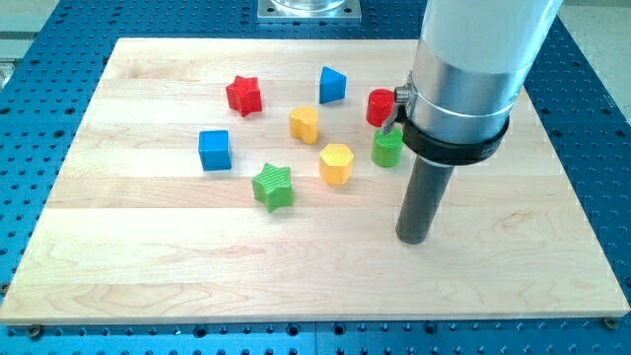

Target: Move the green circle to the bottom left of the red circle

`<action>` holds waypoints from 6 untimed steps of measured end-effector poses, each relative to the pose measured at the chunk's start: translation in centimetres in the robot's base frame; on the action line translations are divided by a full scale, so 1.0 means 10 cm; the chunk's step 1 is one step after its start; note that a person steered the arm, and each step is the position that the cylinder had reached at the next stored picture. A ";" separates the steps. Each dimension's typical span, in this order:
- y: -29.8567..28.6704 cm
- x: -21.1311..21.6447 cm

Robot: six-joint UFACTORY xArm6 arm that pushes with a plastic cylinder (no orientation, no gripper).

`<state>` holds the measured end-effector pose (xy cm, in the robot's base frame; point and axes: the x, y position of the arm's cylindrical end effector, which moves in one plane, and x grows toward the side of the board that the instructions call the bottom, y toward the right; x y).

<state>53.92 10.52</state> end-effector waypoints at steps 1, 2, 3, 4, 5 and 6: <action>0.00 -0.01; 0.00 -0.03; 0.00 -0.06; 0.00 -0.11; 0.00 -0.17; 0.00 -0.23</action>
<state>51.66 10.51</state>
